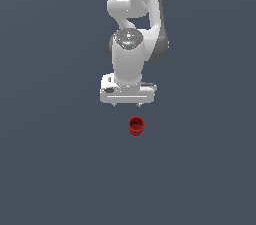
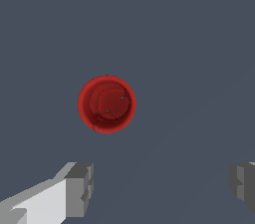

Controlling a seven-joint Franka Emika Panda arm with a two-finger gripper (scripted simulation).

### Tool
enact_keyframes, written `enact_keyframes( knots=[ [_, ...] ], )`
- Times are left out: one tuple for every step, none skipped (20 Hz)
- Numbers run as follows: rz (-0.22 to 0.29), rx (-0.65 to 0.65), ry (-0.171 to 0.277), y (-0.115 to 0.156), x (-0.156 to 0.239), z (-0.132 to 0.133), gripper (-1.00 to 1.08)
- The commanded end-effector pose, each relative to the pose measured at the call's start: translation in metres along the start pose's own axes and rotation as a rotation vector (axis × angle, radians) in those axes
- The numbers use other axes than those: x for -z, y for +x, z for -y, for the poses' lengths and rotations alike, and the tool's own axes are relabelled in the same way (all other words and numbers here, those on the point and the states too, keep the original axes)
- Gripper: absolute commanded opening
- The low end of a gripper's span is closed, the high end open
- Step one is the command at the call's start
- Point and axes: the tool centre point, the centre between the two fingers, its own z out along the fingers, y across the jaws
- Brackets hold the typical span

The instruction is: Pick up the object and move it to a goal position.

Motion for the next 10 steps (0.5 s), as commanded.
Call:
enact_keyframes(
  knots=[
    [0.000, 0.000, 0.000, 0.000, 0.000, 0.000, 1.00],
    [0.000, 0.001, 0.001, 0.000, 0.000, 0.001, 1.00],
    [0.001, 0.004, 0.002, 0.000, 0.000, 0.002, 1.00],
    [0.001, 0.009, 0.005, 0.000, 0.000, 0.005, 1.00],
    [0.002, 0.016, 0.008, 0.000, -0.001, 0.009, 1.00],
    [0.004, 0.024, 0.013, 0.000, -0.001, 0.014, 1.00],
    [0.005, 0.035, 0.018, 0.000, -0.001, 0.020, 1.00],
    [0.007, 0.043, 0.023, -0.001, -0.001, 0.025, 1.00],
    [0.008, 0.050, 0.026, -0.001, -0.001, 0.028, 1.00],
    [0.008, 0.055, 0.028, -0.001, -0.001, 0.030, 1.00]
  ],
)
